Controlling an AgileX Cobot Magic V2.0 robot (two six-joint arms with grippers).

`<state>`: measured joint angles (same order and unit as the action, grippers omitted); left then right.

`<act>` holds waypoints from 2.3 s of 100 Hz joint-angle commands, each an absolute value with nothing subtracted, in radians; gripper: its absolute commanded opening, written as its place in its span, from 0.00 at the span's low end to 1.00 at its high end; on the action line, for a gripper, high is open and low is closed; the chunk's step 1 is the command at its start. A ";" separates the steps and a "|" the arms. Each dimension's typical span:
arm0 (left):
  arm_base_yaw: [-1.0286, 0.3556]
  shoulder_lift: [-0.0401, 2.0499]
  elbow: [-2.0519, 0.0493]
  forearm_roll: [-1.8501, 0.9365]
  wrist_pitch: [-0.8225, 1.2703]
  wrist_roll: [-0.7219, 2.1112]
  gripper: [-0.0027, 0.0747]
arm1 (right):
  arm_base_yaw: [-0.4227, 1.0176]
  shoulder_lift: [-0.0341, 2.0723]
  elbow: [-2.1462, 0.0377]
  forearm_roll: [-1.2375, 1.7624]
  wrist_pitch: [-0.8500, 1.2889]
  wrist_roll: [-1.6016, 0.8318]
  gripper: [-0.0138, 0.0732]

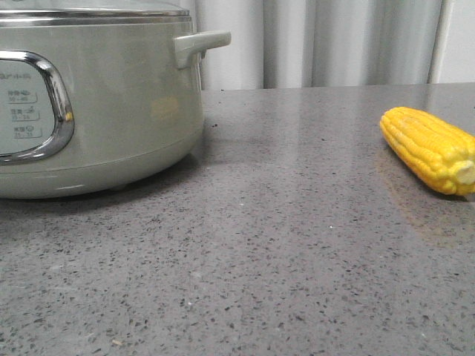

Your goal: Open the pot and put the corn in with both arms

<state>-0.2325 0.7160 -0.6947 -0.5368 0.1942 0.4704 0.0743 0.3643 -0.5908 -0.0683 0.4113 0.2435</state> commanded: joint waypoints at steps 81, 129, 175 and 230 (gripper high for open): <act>-0.441 1.244 -0.873 -0.541 -0.180 0.473 0.64 | 0.068 0.381 -0.624 -0.084 0.368 0.216 0.80; -0.441 1.246 -0.885 -0.543 -0.187 0.473 0.16 | 0.068 0.381 -0.624 -0.084 0.368 0.216 0.80; -0.312 1.116 -1.112 -0.537 -0.178 0.475 0.16 | 0.068 0.381 -0.624 -0.084 0.368 0.216 0.80; 0.344 1.105 -0.957 -0.539 -0.155 0.475 0.16 | 0.068 0.381 -0.624 -0.084 0.373 0.216 0.80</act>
